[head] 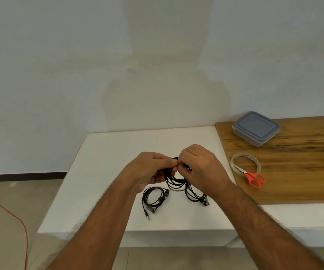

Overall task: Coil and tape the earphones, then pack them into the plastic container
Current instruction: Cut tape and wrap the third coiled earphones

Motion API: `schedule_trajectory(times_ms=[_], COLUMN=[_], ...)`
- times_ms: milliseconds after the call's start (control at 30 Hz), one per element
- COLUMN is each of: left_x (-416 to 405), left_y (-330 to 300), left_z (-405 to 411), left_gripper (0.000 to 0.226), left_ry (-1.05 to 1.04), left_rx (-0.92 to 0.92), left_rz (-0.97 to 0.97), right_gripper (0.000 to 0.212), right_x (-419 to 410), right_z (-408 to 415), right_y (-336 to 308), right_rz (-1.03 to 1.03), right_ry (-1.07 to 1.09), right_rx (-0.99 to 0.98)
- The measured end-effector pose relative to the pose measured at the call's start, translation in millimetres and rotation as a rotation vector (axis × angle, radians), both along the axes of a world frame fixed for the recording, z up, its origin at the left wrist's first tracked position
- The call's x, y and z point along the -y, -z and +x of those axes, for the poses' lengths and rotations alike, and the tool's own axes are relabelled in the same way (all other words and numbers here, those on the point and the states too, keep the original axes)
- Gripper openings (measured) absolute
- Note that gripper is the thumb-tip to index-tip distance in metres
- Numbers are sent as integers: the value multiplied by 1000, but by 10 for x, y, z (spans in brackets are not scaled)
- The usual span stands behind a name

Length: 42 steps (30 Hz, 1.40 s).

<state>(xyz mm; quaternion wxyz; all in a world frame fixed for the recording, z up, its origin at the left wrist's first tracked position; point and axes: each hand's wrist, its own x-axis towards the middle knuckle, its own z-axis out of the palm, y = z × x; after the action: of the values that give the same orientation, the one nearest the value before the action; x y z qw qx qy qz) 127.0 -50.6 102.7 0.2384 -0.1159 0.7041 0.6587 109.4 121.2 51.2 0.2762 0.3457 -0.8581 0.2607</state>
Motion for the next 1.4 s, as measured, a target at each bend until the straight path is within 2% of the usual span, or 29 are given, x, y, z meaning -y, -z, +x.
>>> schedule_trajectory(times_ms=[367, 500, 700, 767, 867, 967, 1067, 1233, 1400], left_x=[-52, -63, -94, -118, -161, -188, -188, -210, -218], left_y=[34, 41, 68, 86, 134, 159, 153, 125, 82], left_z=[35, 38, 56, 60, 64, 68, 60, 86, 103], left_gripper=[8, 7, 8, 9, 12, 13, 12, 10, 9], left_ry=[76, 81, 127, 145, 199, 231, 253, 311, 370], left_rx=[-43, -19, -57, -77, -124, -155, -176, -252, -391], left_rz=[-108, -121, -285, -371, -520, -573, -597, -659, -714], right_gripper=[10, 8, 6, 12, 19, 23, 22, 17, 15], right_x=[-108, -111, -174, -190, -175, -161, -186, -252, -301], right_z=[50, 86, 102, 111, 117, 110, 89, 20, -2], right_y=[-174, -235, -321, -356, -395, -396, -376, -324, -303], right_rz=[83, 63, 30, 76, 271, 398, 367, 148, -4], right_ry=[-13, 6, -10, 0, 57, 113, 124, 42, -13], right_rx=[442, 526, 840, 853, 773, 698, 731, 1013, 1120])
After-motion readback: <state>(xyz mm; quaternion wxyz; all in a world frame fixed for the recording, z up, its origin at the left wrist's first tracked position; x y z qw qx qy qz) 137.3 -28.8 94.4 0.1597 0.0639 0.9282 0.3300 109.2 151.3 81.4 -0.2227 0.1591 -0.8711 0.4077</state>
